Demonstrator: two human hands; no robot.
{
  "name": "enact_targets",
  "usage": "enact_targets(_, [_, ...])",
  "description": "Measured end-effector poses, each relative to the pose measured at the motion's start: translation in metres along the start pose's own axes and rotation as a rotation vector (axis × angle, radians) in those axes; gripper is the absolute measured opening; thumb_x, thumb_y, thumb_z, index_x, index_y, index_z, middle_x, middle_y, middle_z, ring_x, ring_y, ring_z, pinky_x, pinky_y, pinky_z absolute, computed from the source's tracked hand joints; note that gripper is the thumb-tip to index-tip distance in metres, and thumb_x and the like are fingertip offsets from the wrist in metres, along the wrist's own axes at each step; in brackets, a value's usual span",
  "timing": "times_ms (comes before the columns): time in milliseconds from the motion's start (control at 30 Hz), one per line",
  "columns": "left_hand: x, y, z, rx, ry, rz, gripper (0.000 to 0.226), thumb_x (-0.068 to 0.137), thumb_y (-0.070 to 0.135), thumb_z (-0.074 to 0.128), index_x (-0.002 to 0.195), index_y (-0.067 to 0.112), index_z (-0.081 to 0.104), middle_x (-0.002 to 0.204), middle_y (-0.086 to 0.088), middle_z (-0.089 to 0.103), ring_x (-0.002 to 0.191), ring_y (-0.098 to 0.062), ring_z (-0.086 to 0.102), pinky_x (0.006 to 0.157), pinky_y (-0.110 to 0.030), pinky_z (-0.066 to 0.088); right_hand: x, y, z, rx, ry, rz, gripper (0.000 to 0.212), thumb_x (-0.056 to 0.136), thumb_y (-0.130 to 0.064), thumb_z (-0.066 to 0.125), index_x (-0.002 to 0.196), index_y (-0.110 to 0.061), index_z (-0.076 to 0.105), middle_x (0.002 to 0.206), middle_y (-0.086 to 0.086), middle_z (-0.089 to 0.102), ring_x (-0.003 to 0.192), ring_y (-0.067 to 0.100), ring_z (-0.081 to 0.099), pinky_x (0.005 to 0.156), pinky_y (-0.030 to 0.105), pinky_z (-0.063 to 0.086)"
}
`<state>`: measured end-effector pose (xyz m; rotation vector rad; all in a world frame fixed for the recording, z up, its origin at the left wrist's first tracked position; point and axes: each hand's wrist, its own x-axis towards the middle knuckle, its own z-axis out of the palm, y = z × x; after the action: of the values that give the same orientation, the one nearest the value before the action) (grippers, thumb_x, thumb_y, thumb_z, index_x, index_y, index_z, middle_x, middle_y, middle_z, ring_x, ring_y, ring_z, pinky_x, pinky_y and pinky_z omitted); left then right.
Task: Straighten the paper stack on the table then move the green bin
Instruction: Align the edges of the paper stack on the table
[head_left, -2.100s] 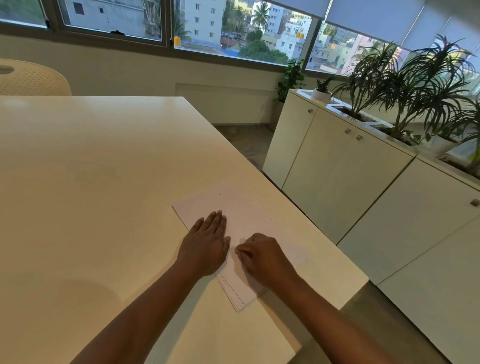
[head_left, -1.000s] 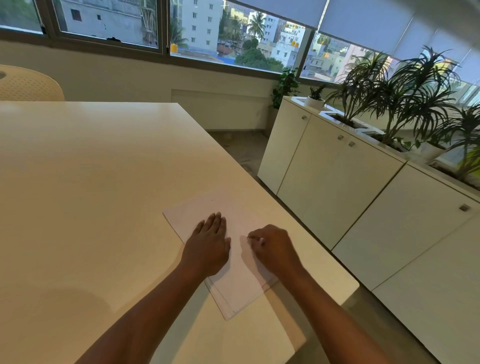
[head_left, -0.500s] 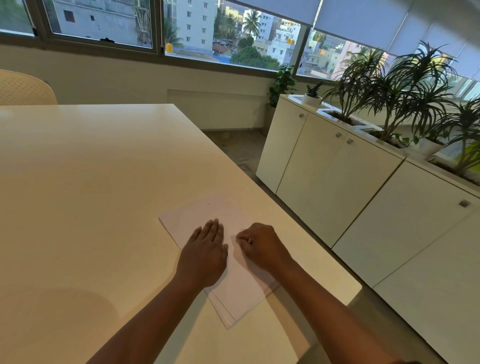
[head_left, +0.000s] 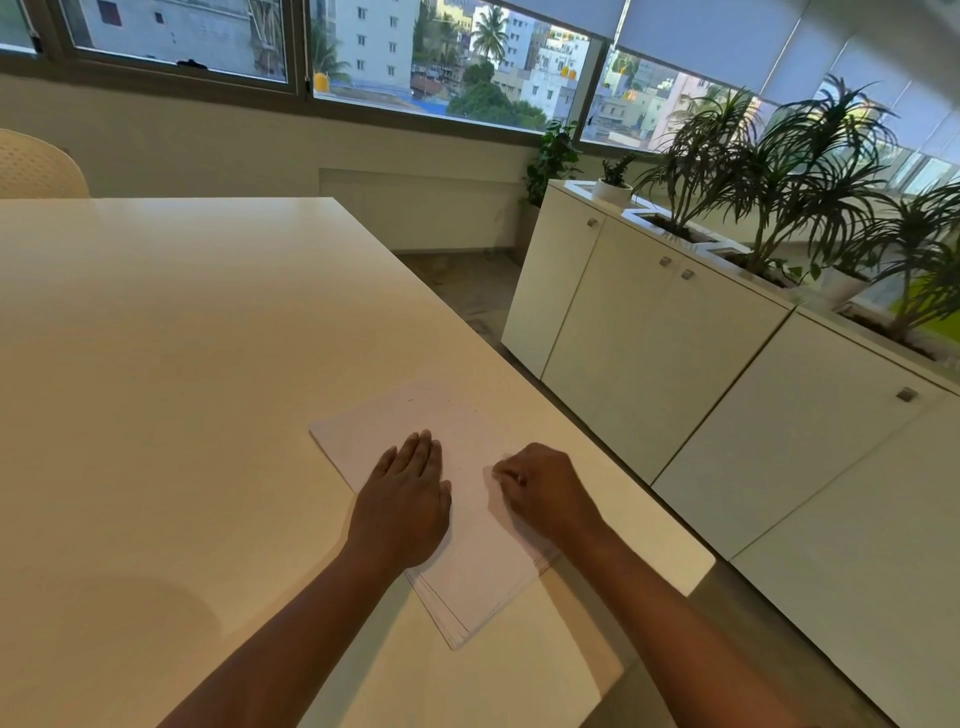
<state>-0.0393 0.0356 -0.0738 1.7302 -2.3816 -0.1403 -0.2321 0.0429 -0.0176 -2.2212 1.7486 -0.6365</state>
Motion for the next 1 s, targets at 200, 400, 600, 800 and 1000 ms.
enact_targets(200, [-0.001, 0.0, -0.001, -0.002, -0.002, -0.006, 0.061, 0.104, 0.04, 0.008, 0.156, 0.01, 0.001, 0.165, -0.008, -0.002, 0.152, -0.019, -0.004, 0.124, -0.036, 0.001, 0.004, -0.012, 0.011, -0.048, -0.017, -0.045, 0.023, 0.089, -0.014, 0.054, 0.078, -0.011, 0.074, 0.075, 0.007, 0.065, 0.068, 0.016, 0.056, 0.065, 0.026, 0.042])
enact_targets(400, [0.0, 0.0, -0.001, 0.001, -0.012, -0.004, 0.061, 0.104, 0.04, 0.007, 0.156, 0.01, 0.0, 0.165, -0.008, -0.003, 0.152, -0.019, -0.005, 0.125, -0.038, 0.002, 0.007, 0.006, 0.002, -0.032, 0.029, 0.006, 0.018, 0.088, -0.011, 0.058, 0.086, -0.004, 0.075, 0.081, 0.013, 0.07, 0.078, 0.023, 0.062, 0.077, 0.036, 0.052])
enact_targets(600, [-0.001, 0.002, -0.003, -0.002, -0.015, -0.006, 0.06, 0.104, 0.04, 0.007, 0.156, 0.01, 0.0, 0.165, -0.008, -0.003, 0.152, -0.02, -0.005, 0.125, -0.038, 0.002, 0.015, 0.008, -0.002, -0.04, 0.032, 0.08, 0.019, 0.091, -0.019, 0.058, 0.098, -0.014, 0.075, 0.093, 0.009, 0.068, 0.08, 0.018, 0.063, 0.074, 0.026, 0.052])
enact_targets(800, [-0.001, 0.001, -0.003, 0.002, -0.015, -0.005, 0.06, 0.104, 0.039, 0.008, 0.156, 0.009, 0.001, 0.165, -0.009, -0.002, 0.152, -0.02, -0.004, 0.125, -0.038, 0.002, -0.003, -0.001, 0.009, 0.017, -0.034, -0.041, 0.016, 0.085, -0.022, 0.065, 0.096, -0.019, 0.077, 0.089, 0.002, 0.072, 0.073, 0.007, 0.061, 0.074, 0.014, 0.049])
enact_targets(1000, [-0.001, 0.001, -0.004, 0.012, -0.025, -0.003, 0.06, 0.104, 0.039, 0.007, 0.155, 0.008, -0.001, 0.165, -0.009, -0.004, 0.152, -0.02, -0.005, 0.125, -0.038, 0.0, 0.012, 0.008, -0.004, -0.086, 0.059, 0.089, 0.022, 0.088, -0.012, 0.054, 0.075, -0.009, 0.073, 0.076, 0.009, 0.062, 0.07, 0.019, 0.057, 0.065, 0.029, 0.045])
